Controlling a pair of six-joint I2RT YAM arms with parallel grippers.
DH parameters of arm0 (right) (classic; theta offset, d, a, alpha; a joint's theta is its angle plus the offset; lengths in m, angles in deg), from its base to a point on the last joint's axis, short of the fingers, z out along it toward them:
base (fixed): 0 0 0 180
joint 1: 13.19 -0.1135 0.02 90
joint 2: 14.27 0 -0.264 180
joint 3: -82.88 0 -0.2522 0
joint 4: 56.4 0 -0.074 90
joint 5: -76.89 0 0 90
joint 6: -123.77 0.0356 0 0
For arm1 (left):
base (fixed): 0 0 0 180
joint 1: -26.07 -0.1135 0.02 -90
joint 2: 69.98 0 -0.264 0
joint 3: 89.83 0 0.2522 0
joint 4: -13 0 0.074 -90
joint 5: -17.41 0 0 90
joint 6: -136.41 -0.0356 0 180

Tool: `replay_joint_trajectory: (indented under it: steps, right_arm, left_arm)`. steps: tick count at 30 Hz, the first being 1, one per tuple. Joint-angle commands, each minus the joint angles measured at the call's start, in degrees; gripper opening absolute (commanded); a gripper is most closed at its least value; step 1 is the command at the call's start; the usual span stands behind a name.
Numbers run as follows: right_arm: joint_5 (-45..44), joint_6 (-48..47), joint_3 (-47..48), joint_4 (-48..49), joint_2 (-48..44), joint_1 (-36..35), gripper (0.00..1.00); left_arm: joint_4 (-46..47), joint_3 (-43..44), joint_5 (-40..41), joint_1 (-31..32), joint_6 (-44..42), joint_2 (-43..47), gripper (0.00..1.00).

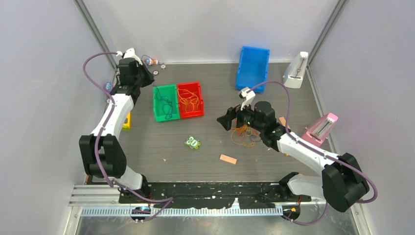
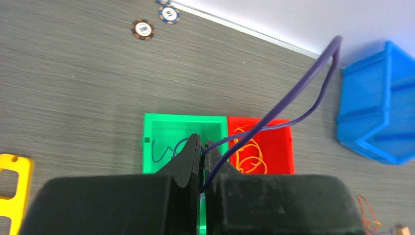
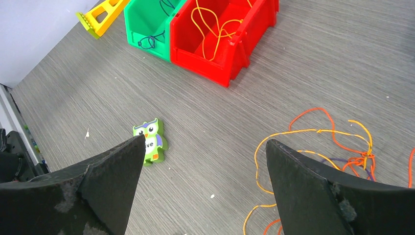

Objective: Untangle the cables
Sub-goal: Place the cable in the bin.

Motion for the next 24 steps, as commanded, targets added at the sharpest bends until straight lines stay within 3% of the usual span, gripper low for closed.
replay_joint_trajectory:
  steps: [1,8,16,20,24]
  right_arm:
    - [0.39,0.67,-0.28,4.13,-1.23,0.31,0.98]
    - [0.06,0.91,-0.8,5.38,-0.83,0.78,0.98]
    - [0.43,2.8,-3.46,9.61,-0.53,1.6,0.98]
    - [1.03,3.59,-4.9,11.21,-0.19,1.75,0.98]
    - [1.06,3.89,-5.67,11.95,-0.16,1.84,0.98]
  left_arm:
    - [-0.73,7.04,5.15,-0.2,-2.58,-2.52,0.0]
    - [-4.09,15.85,4.75,0.74,-3.48,-6.02,0.0]
    - [11.74,-8.32,15.38,7.25,-7.18,1.76,0.0]
    - [9.5,-10.9,15.54,7.33,-6.69,0.24,0.0]
    - [1.36,-8.65,13.44,7.44,-6.12,-3.39,0.0]
